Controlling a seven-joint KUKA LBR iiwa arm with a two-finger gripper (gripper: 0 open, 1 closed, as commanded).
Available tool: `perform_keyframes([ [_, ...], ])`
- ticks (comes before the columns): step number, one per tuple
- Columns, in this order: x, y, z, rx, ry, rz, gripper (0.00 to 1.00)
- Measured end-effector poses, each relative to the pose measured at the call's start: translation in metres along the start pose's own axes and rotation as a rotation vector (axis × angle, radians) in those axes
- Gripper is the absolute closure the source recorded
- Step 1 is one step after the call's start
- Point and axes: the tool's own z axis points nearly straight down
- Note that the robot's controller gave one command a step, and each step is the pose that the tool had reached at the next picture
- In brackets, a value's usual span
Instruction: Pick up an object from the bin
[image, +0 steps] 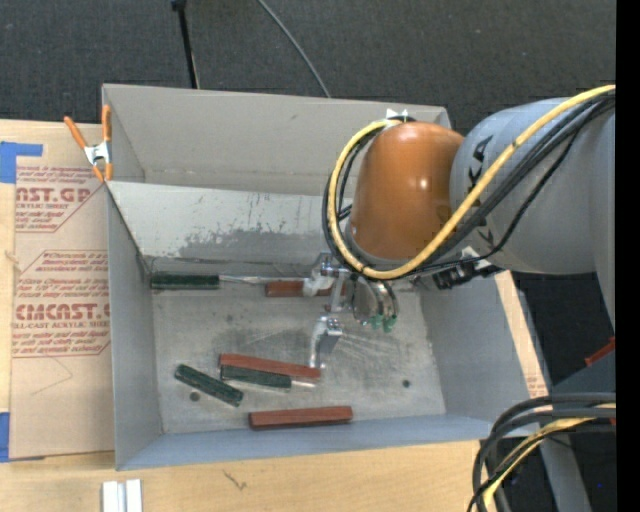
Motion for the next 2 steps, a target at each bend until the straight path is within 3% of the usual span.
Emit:
perform_keyframes([
  [1, 0.0126, 0.0085, 0.1029, -0.002, -0.021, -0.101, 1.0],
  [2, 0.0129, 0.0086, 0.103, -0.002, -0.019, -0.101, 1.0],
])
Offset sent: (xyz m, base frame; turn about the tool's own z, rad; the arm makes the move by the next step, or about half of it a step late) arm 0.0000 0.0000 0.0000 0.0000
